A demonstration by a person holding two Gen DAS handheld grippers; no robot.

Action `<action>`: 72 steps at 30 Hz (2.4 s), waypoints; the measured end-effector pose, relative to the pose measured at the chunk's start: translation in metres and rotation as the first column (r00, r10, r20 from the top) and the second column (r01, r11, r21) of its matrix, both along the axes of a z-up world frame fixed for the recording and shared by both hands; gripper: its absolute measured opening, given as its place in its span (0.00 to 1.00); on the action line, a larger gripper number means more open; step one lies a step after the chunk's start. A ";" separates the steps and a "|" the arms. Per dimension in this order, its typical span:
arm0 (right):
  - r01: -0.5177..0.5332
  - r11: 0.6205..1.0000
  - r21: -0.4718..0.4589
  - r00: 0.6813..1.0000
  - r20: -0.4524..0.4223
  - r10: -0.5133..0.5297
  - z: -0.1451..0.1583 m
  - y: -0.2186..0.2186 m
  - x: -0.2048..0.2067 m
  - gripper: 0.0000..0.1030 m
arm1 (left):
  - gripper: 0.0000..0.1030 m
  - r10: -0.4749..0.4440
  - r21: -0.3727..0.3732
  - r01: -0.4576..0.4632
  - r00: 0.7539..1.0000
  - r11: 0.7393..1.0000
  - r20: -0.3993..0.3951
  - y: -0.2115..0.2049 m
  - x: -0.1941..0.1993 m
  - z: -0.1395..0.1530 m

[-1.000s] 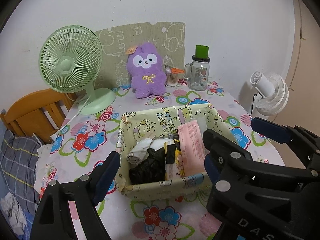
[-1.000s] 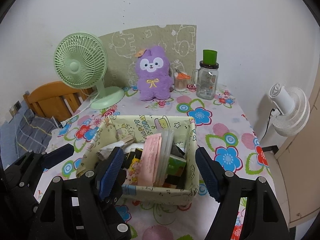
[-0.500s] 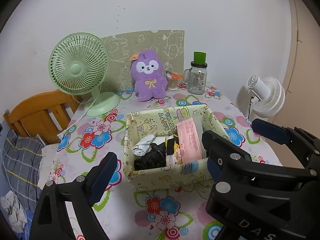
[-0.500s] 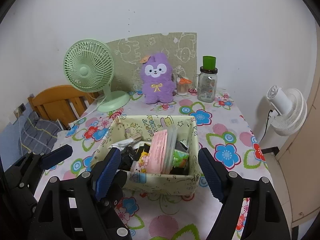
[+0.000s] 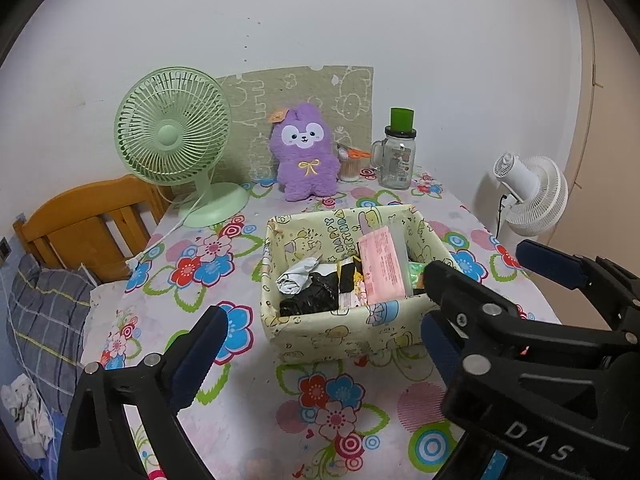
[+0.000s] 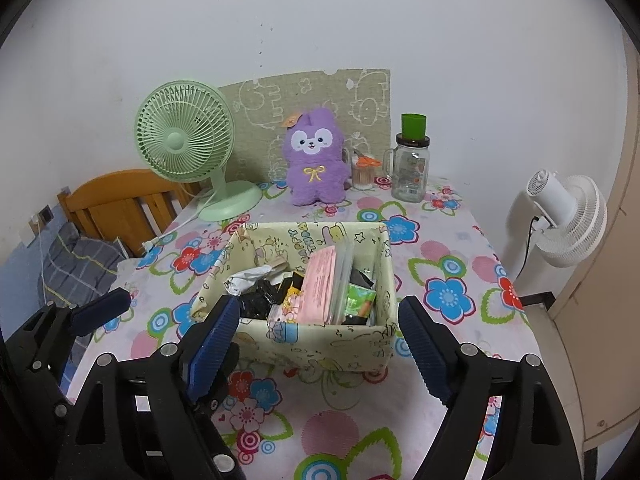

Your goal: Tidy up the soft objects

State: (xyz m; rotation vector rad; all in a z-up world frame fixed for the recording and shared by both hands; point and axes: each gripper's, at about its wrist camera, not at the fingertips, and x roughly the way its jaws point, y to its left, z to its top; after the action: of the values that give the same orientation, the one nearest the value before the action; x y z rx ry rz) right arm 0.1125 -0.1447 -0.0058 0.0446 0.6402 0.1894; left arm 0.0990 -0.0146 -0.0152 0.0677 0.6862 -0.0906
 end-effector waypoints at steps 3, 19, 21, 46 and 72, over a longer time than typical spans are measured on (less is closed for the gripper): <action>0.008 1.000 -0.002 1.000 0.006 -0.008 0.000 -0.003 -0.006 0.85 | 0.97 0.004 -0.003 -0.004 1.000 1.000 0.000 0.001 -0.004 -0.001; 0.052 0.999 -0.005 0.998 0.031 -0.051 0.004 -0.025 -0.023 0.86 | 1.00 0.018 -0.001 -0.018 1.000 1.000 0.009 0.010 -0.018 0.001; 0.053 0.999 -0.006 0.998 0.034 -0.053 0.005 -0.027 -0.025 0.86 | 1.00 0.017 -0.004 -0.017 1.000 1.000 0.013 0.011 -0.020 0.002; 0.078 0.995 -0.058 0.991 0.110 -0.071 0.025 -0.045 -0.075 0.96 | 1.00 0.057 -0.046 -0.054 0.996 0.998 0.065 0.027 -0.068 0.027; 0.051 0.998 -0.021 0.989 0.137 -0.048 0.030 -0.054 -0.094 0.96 | 1.00 0.076 -0.052 -0.070 0.989 0.996 0.123 0.015 -0.087 0.038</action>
State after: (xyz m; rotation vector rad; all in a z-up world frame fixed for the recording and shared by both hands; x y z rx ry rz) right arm 0.0189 -0.1985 0.0247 0.0237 0.5039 0.1353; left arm 0.0118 0.0006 0.0231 0.0024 0.5603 -0.0321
